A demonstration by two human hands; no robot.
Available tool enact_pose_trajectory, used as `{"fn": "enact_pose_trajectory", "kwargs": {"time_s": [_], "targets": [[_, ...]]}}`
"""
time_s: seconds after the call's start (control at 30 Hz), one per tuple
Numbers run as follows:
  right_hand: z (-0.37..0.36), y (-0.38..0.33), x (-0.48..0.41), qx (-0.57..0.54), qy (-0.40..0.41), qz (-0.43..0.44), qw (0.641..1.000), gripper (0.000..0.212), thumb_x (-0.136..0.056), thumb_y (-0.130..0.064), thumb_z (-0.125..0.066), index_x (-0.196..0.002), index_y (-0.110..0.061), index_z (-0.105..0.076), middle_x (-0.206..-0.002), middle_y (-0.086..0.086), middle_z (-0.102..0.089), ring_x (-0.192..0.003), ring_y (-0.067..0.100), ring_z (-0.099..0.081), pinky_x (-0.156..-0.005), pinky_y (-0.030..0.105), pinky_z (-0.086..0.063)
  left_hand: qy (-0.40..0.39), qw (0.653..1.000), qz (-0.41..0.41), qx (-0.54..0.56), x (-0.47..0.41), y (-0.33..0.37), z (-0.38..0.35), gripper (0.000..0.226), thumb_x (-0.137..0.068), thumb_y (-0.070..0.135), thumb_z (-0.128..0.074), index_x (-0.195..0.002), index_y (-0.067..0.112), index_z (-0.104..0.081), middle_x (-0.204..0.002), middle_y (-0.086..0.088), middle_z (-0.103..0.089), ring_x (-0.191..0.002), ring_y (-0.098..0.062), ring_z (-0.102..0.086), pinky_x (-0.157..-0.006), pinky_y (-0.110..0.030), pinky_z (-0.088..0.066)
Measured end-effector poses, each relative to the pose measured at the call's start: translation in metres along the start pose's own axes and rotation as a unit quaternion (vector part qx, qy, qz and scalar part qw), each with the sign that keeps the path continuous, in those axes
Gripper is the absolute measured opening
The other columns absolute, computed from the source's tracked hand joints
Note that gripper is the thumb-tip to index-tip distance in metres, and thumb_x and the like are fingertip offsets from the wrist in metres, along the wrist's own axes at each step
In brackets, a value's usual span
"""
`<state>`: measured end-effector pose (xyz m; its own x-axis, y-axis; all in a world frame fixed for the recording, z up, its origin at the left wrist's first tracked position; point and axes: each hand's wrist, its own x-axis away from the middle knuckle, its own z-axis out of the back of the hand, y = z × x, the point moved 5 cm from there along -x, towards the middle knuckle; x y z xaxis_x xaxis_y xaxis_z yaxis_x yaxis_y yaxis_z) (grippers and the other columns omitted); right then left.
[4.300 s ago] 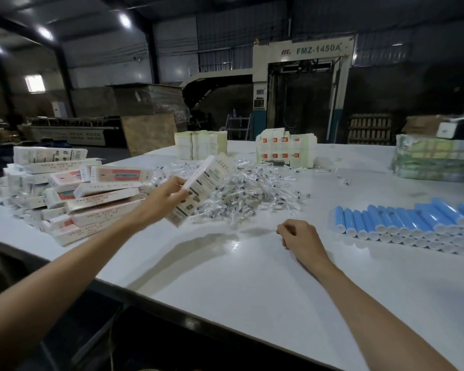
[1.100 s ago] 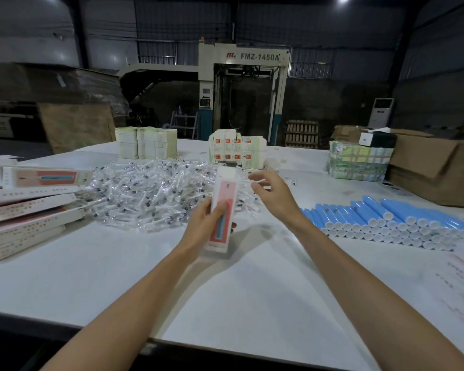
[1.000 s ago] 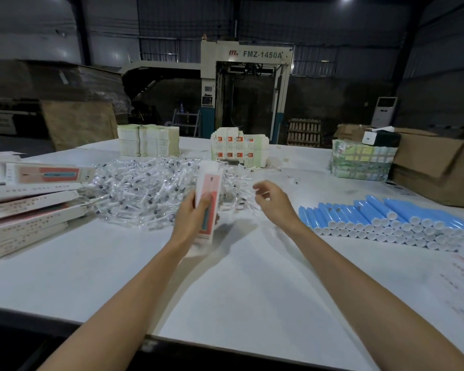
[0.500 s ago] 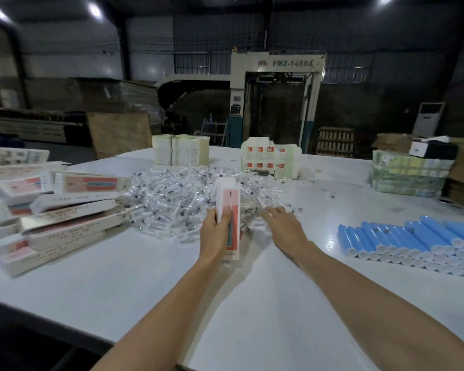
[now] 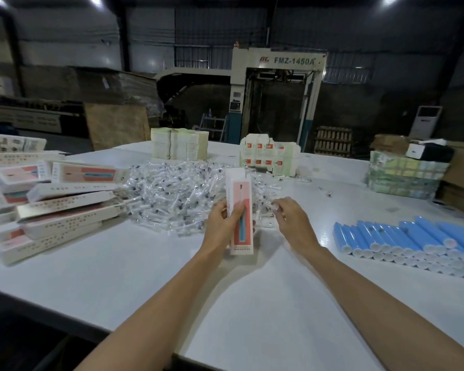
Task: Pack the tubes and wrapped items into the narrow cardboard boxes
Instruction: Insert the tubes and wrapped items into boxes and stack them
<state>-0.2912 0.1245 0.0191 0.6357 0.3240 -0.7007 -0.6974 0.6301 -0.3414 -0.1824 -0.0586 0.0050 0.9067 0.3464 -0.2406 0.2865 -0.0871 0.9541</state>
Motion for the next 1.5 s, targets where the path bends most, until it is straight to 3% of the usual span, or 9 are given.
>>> {"fn": "enact_pose_trajectory", "kwargs": {"time_s": [0.2, 0.3, 0.5, 0.73, 0.93, 1.07, 1.17, 1.3, 1.5], "targets": [[0.092, 0.004, 0.011, -0.19, 0.18, -0.123, 0.957, 0.043, -0.1, -0.018, -0.069, -0.136, -0.026, -0.047, -0.087, -0.007, -0.072, -0.079, 0.005, -0.068, -0.073, 0.013, -0.05, -0.067, 0.997, -0.007, -0.034, 0.01, 0.002, -0.021, 0.056, -0.083, 0.056, -0.079, -0.127, 0.022, -0.072, -0.112, 0.0, -0.082, -0.095, -0.021, -0.081, -0.091, -0.047, -0.066], [0.133, -0.015, 0.006, -0.283, 0.227, -0.114, 0.925, 0.03, -0.099, -0.021, -0.071, -0.123, -0.022, -0.054, -0.089, -0.004, -0.076, -0.083, 0.012, -0.073, -0.077, 0.021, -0.058, -0.106, 0.994, -0.008, -0.03, 0.016, -0.002, -0.034, 0.046, -0.09, 0.049, -0.08, -0.128, 0.023, -0.073, -0.11, 0.0, -0.083, -0.099, -0.025, -0.081, -0.094, -0.049, -0.064], [0.152, -0.065, -0.008, -0.29, 0.167, -0.029, 0.942, 0.024, -0.099, -0.008, -0.068, -0.12, -0.017, -0.064, -0.101, -0.023, -0.068, -0.091, 0.008, -0.074, -0.079, 0.025, -0.062, -0.152, 0.988, -0.005, -0.005, 0.026, -0.007, -0.051, 0.045, -0.091, 0.039, -0.077, -0.128, 0.014, -0.073, -0.112, -0.012, -0.082, -0.107, -0.035, -0.079, -0.102, -0.058, -0.059], [0.129, -0.076, -0.018, -0.225, 0.082, -0.077, 0.968, 0.026, -0.097, -0.011, -0.071, -0.119, -0.016, -0.058, -0.102, 0.002, -0.067, -0.082, 0.015, -0.073, -0.074, 0.036, -0.064, -0.161, 0.987, -0.006, -0.014, 0.031, -0.009, -0.054, 0.03, -0.1, 0.032, -0.076, -0.126, 0.017, -0.075, -0.113, -0.013, -0.081, -0.109, -0.036, -0.078, -0.104, -0.058, -0.059], [0.105, -0.074, -0.012, -0.182, 0.012, -0.089, 0.979, 0.019, -0.092, -0.012, -0.075, -0.11, -0.012, -0.068, -0.102, 0.003, -0.07, -0.095, 0.016, -0.067, -0.077, 0.026, -0.058, -0.154, 0.988, -0.004, -0.021, 0.031, -0.008, -0.052, 0.028, -0.101, 0.031, -0.075, -0.126, 0.017, -0.075, -0.112, -0.013, -0.082, -0.108, -0.036, -0.078, -0.104, -0.056, -0.059], [0.095, -0.075, -0.01, -0.116, -0.016, -0.066, 0.991, 0.012, -0.096, -0.018, -0.069, -0.104, -0.016, -0.078, -0.103, -0.003, -0.069, -0.111, 0.016, -0.055, -0.094, 0.025, -0.046, -0.157, 0.988, 0.0, -0.014, 0.031, -0.008, -0.052, 0.03, -0.102, 0.03, -0.074, -0.128, 0.015, -0.073, -0.113, -0.014, -0.081, -0.109, -0.038, -0.077, -0.101, -0.052, -0.059], [0.092, -0.071, -0.005, -0.099, -0.025, -0.074, 0.992, 0.018, -0.1, -0.022, -0.066, -0.11, -0.016, -0.079, -0.123, -0.002, -0.061, -0.128, 0.016, -0.043, -0.099, 0.018, -0.03, -0.147, 0.989, 0.011, 0.0, 0.031, -0.01, -0.051, 0.033, -0.102, 0.028, -0.074, -0.131, 0.012, -0.072, -0.112, -0.015, -0.081, -0.109, -0.038, -0.077, -0.095, -0.046, -0.062], [0.086, -0.06, 0.014, -0.087, -0.063, -0.083, 0.991, 0.025, -0.103, -0.027, -0.064, -0.125, -0.02, -0.075, -0.149, 0.0, -0.044, -0.144, 0.016, -0.029, -0.12, 0.042, -0.026, -0.148, 0.989, 0.012, 0.013, 0.03, -0.01, -0.05, 0.032, -0.102, 0.027, -0.073, -0.129, 0.01, -0.072, -0.113, -0.019, -0.08, -0.109, -0.039, -0.076, -0.102, -0.053, -0.058], [0.092, -0.045, 0.039, -0.266, 0.019, -0.104, 0.958, 0.041, -0.102, -0.023, -0.067, -0.141, -0.031, -0.057, -0.141, -0.006, -0.046, -0.129, 0.003, -0.051, -0.11, 0.033, -0.046, -0.175, 0.985, -0.007, 0.005, 0.036, -0.01, -0.057, 0.035, -0.101, 0.036, -0.076, -0.131, 0.018, -0.071, -0.116, -0.014, -0.08, -0.11, -0.037, -0.077, -0.088, -0.039, -0.062]]}}
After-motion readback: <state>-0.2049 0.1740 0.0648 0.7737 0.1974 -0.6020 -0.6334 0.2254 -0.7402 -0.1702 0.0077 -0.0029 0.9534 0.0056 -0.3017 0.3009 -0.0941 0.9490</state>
